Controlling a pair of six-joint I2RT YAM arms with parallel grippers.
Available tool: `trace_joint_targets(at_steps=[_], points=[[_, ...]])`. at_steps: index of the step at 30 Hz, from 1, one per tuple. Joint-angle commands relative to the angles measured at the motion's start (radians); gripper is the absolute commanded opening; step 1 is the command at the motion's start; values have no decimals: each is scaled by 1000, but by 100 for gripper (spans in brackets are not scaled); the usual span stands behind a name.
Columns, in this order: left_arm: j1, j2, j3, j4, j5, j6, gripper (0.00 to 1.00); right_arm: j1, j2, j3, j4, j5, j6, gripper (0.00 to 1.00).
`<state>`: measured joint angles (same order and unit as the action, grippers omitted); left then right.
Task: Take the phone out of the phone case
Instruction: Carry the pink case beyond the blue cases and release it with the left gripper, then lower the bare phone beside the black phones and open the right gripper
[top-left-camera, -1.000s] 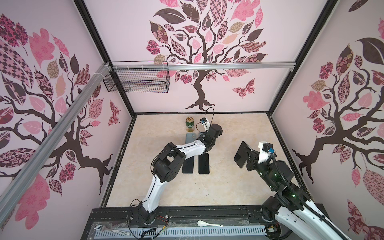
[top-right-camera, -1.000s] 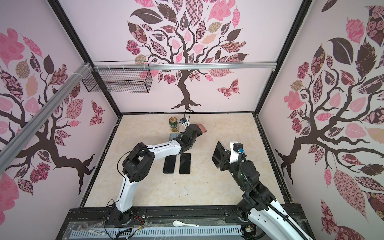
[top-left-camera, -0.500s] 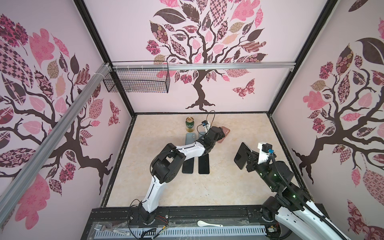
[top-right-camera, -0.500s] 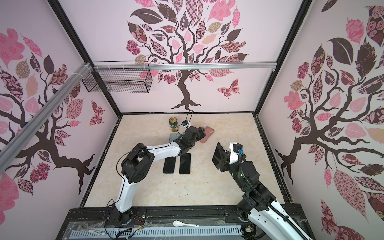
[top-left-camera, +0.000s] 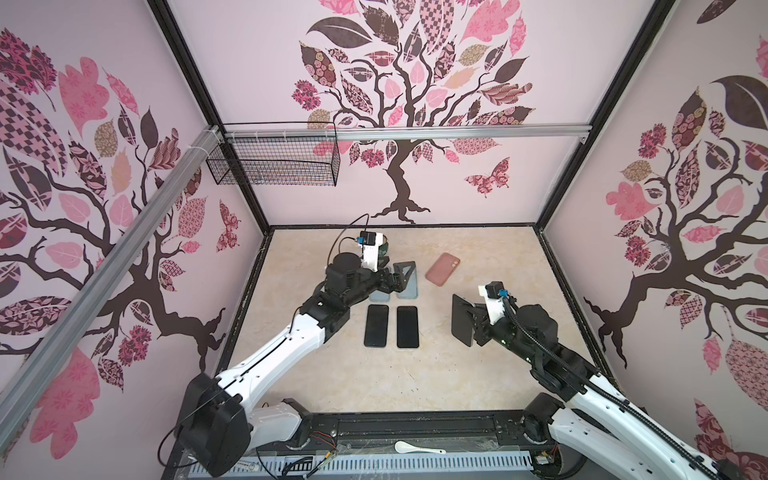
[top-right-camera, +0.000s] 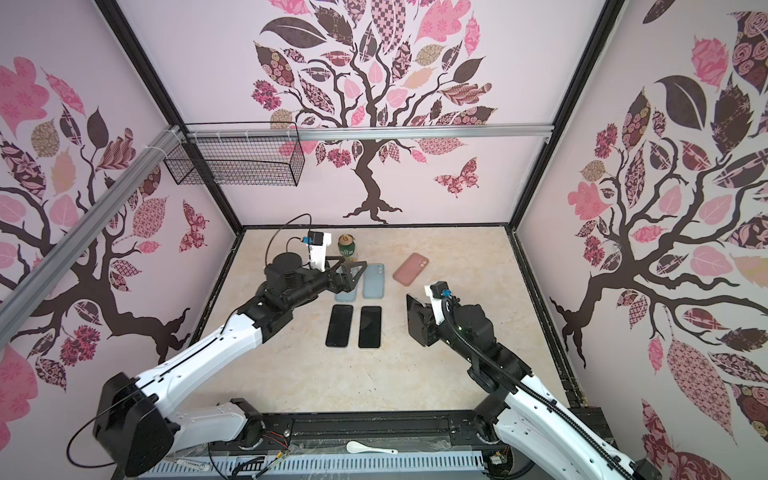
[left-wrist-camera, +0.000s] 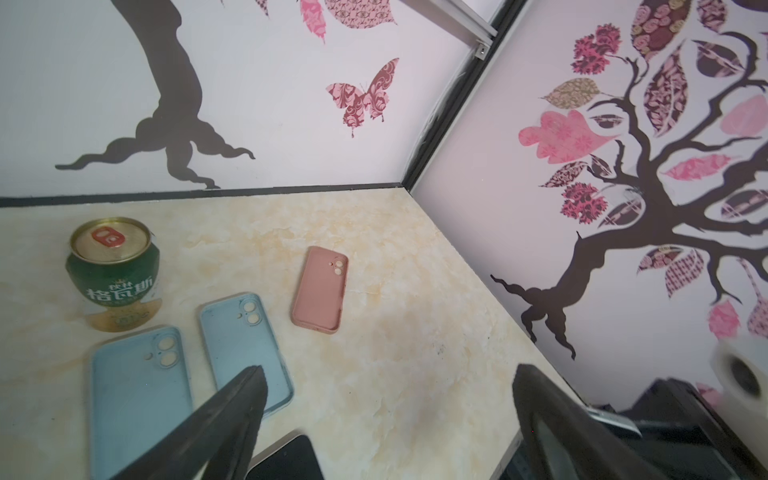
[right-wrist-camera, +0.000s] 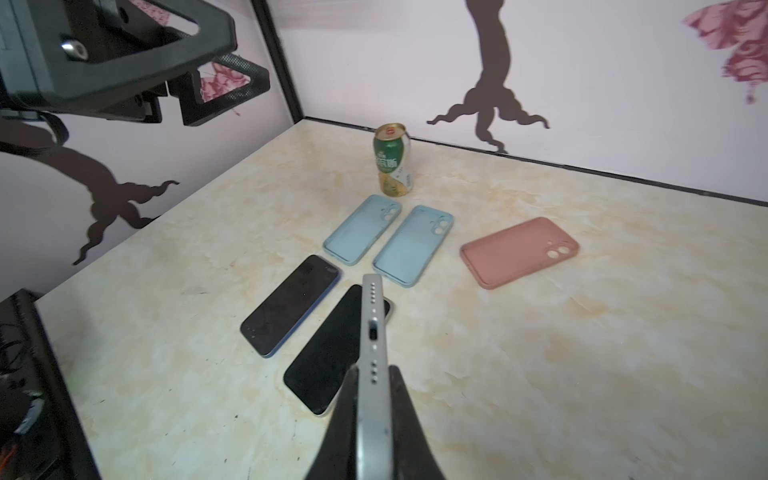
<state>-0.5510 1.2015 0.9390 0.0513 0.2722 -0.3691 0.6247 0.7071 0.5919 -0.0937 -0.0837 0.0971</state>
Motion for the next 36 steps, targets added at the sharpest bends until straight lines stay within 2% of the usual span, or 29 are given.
trace_joint_targets(at_steps=[1,3,7,11,13,15,16,17,19,22,24,27,31,33,36], points=[[38,-68,-49,-229,191,168,96,-10,87,119,21,-107,31,0],[41,-115,-54,-324,135,193,96,-44,173,164,-28,-139,88,0],[42,-161,-82,-398,30,167,96,-134,326,224,-85,-208,200,0],[42,-159,-92,-434,14,135,96,-168,497,314,-172,-231,196,0],[42,-151,-94,-430,20,120,96,-170,561,371,-225,-187,235,0],[42,-139,-90,-424,25,106,96,-169,586,405,-271,-69,320,0],[42,-133,-89,-417,29,97,96,-170,590,418,-313,30,387,0],[42,-128,-89,-407,38,92,96,-172,590,434,-356,63,385,0],[42,-115,-89,-388,48,77,96,-172,588,447,-417,14,316,2],[43,-87,-99,-350,49,67,96,-176,570,370,-351,-151,298,2],[42,-62,-102,-330,47,72,97,-181,585,351,-316,-190,316,0],[22,-28,-102,-289,15,73,98,-205,682,386,-323,-284,303,0],[-81,-3,-107,-243,-100,114,98,-250,818,436,-340,-424,298,0],[-107,24,-106,-233,-90,107,98,-294,878,452,-338,-524,303,0],[-112,45,-126,-199,-51,86,98,-328,937,465,-313,-588,304,0]])
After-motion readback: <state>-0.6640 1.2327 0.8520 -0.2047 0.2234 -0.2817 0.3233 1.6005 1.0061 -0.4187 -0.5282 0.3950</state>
